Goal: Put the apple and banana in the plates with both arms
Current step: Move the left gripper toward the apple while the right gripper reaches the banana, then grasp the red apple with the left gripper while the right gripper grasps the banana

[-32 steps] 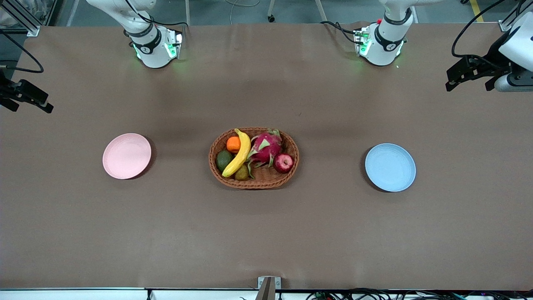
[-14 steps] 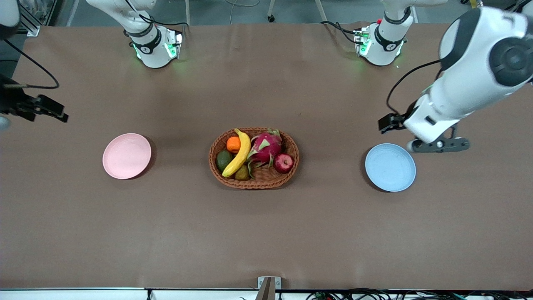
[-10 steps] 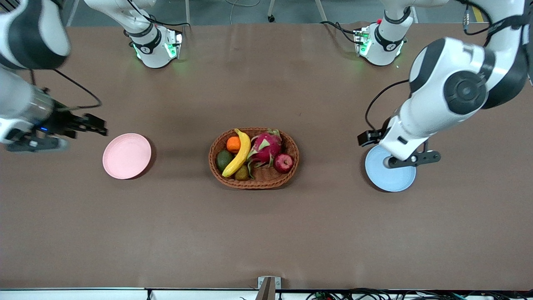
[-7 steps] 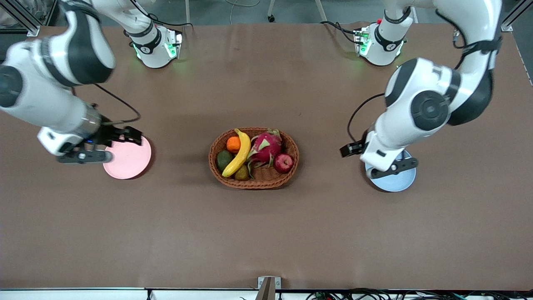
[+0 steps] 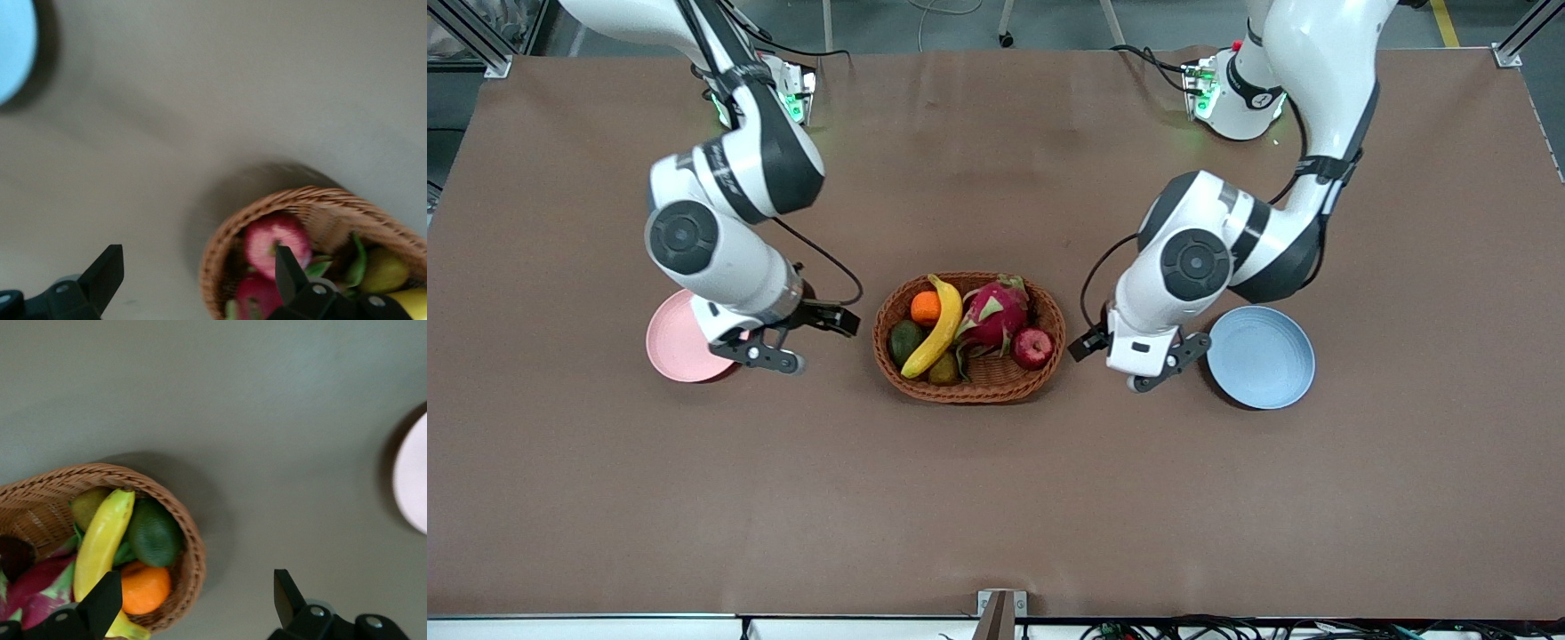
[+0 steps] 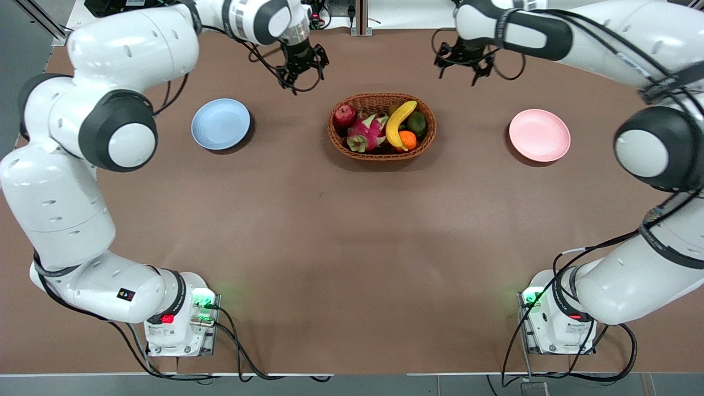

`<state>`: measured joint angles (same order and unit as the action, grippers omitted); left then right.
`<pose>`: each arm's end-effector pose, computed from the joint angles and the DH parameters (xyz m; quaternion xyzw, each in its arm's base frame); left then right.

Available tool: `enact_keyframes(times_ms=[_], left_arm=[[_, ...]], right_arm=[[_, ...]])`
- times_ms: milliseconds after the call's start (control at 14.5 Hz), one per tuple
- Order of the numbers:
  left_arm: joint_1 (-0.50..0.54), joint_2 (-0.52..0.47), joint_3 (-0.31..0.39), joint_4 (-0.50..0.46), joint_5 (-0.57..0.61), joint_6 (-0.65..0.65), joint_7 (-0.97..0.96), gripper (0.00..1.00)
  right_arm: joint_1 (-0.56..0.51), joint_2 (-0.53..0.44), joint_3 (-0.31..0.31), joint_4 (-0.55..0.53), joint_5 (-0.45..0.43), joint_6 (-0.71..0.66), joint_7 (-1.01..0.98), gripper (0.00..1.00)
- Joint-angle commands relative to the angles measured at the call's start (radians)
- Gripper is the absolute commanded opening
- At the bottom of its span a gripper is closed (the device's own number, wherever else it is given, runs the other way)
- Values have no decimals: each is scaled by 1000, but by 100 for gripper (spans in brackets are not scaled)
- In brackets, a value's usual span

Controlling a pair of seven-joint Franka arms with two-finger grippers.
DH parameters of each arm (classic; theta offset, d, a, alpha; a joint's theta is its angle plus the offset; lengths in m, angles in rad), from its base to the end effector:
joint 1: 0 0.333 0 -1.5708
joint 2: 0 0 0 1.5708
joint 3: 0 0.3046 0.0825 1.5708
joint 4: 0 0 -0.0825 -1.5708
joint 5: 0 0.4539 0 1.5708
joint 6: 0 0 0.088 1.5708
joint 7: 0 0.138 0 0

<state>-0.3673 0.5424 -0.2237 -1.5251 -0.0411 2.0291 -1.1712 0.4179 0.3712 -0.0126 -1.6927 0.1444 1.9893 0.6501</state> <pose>0.6298 -0.4066 0.2754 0.9482 0.3082 -0.0667 0.0382 0.6418 0.2900 0.3014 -0.9856 0.1529 0.0635 0.0353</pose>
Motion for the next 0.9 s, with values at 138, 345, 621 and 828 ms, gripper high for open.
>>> enact_keyframes(times_ms=[138, 345, 621, 828], left_arm=[[-44, 73, 4, 20, -28, 127, -159, 100], [-71, 108, 6, 20, -36, 195, -229, 100], [-94, 151, 6, 16, -34, 253, -289, 100], [-105, 174, 6, 16, -34, 299, -321, 100]], right_arm=[[33, 139, -9, 105, 162, 23, 161, 95], [96, 198, -10, 108, 158, 112, 294, 90], [148, 244, -10, 108, 155, 167, 364, 85], [154, 255, -10, 108, 158, 172, 368, 78]])
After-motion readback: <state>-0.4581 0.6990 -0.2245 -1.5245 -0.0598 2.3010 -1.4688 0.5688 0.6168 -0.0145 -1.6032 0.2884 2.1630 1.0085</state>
